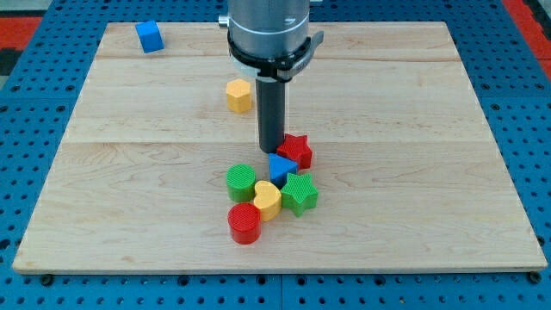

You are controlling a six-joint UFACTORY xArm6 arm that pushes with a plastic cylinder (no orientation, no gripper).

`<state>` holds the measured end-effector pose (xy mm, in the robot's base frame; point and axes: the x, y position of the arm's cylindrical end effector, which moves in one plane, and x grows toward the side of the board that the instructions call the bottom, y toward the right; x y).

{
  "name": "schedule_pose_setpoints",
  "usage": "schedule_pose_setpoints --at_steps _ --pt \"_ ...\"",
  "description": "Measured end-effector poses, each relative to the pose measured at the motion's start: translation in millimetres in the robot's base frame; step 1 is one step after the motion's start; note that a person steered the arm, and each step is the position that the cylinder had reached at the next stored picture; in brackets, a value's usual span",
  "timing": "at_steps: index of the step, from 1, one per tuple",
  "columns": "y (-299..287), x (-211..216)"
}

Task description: Push the yellow hexagon vertical above blue triangle

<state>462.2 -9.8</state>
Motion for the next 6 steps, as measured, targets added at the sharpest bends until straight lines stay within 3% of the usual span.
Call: schedule_pose_setpoints --at_steps 1,2,3,5,6 --pt "-7.1 20.0" --pt "-47.9 -0.3" --pt "-52.8 -35.0" --pt "-118.1 -47.6" --pt "-90.4 -117.2"
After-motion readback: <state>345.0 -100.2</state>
